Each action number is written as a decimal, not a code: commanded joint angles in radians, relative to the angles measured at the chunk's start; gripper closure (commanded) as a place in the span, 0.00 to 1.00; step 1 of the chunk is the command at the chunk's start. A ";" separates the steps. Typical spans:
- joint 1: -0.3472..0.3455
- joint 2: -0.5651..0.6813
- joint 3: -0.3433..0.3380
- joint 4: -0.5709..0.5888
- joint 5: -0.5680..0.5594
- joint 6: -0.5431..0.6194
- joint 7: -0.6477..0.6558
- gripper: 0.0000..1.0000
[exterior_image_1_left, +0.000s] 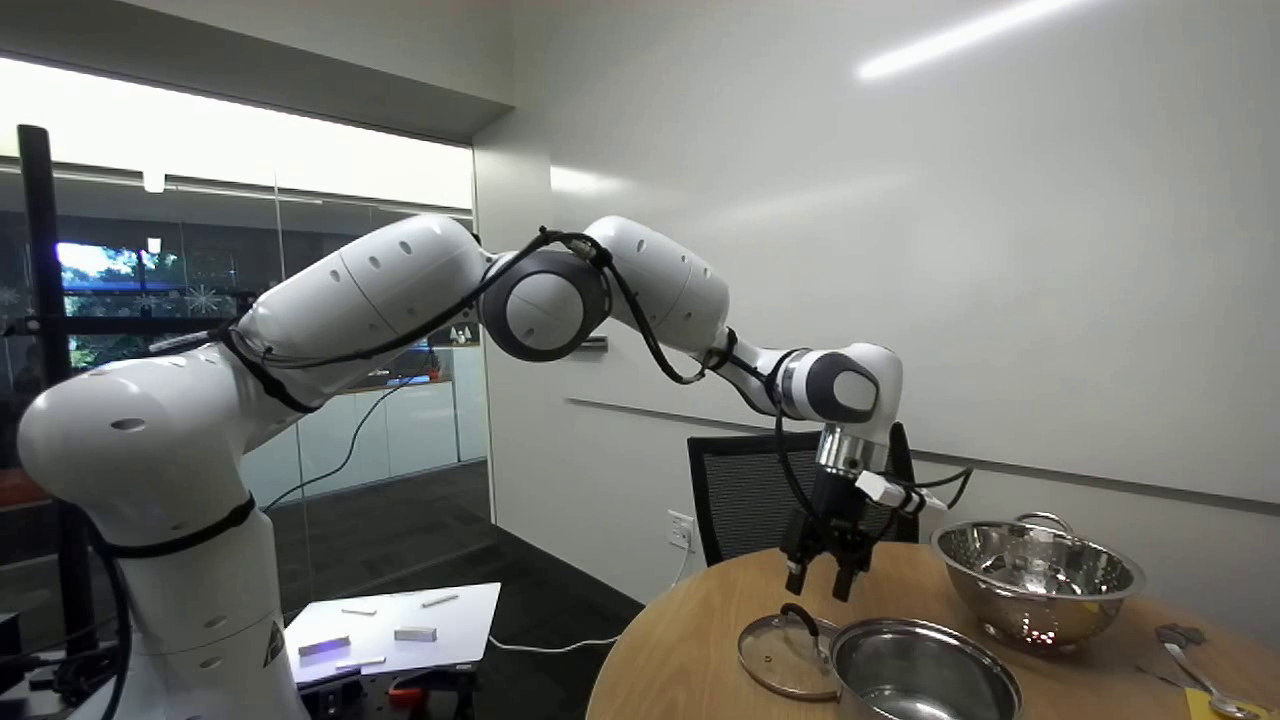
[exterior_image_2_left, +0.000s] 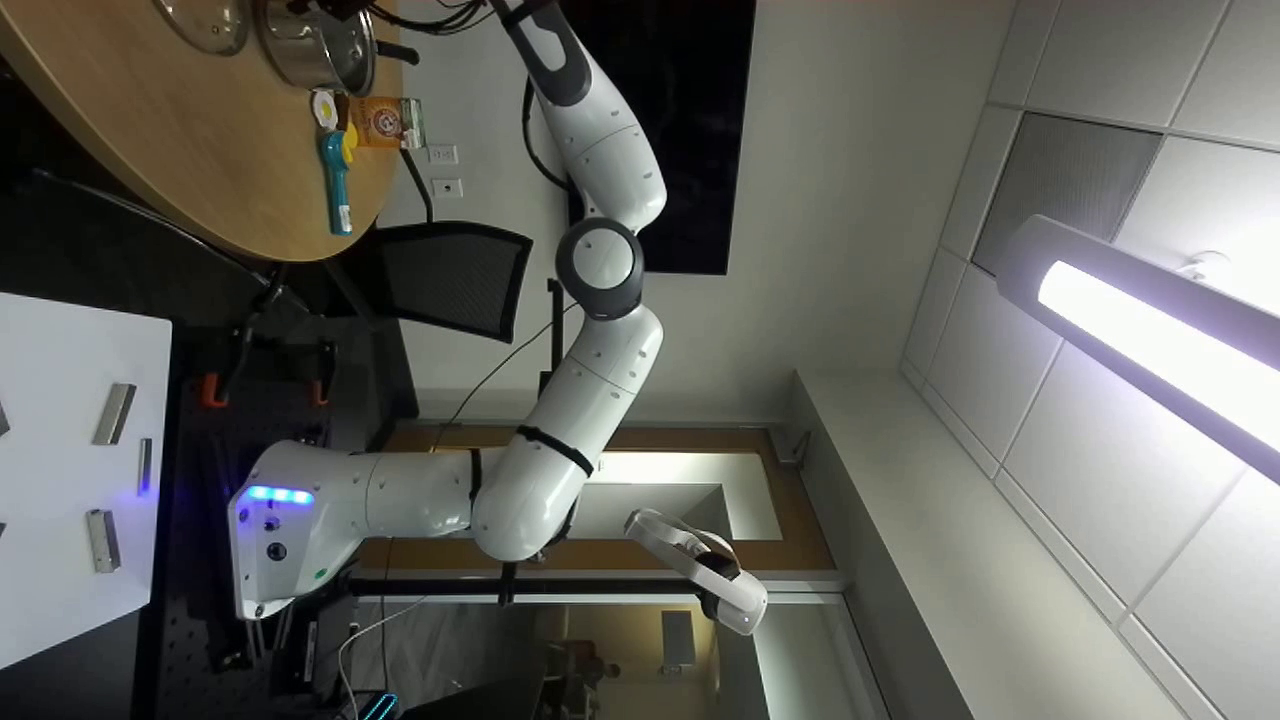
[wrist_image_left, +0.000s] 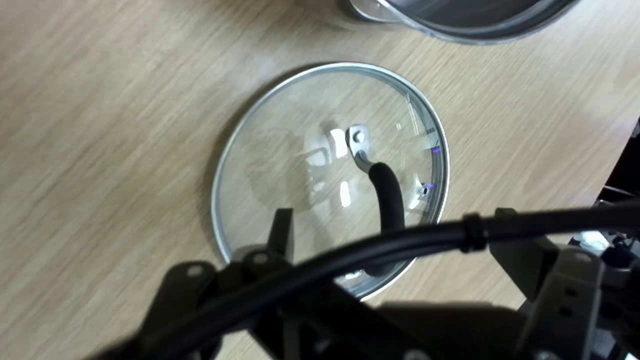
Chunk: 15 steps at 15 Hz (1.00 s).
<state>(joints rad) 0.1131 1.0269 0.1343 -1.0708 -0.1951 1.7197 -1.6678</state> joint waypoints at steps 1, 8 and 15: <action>-0.012 -0.061 -0.002 0.041 0.012 -0.043 -0.009 0.00; -0.070 -0.166 -0.015 0.181 0.067 -0.114 0.132 0.00; -0.178 -0.217 -0.042 0.340 0.106 -0.210 0.371 0.00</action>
<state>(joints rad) -0.0324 0.8286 0.1106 -0.7860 -0.1173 1.5625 -1.3876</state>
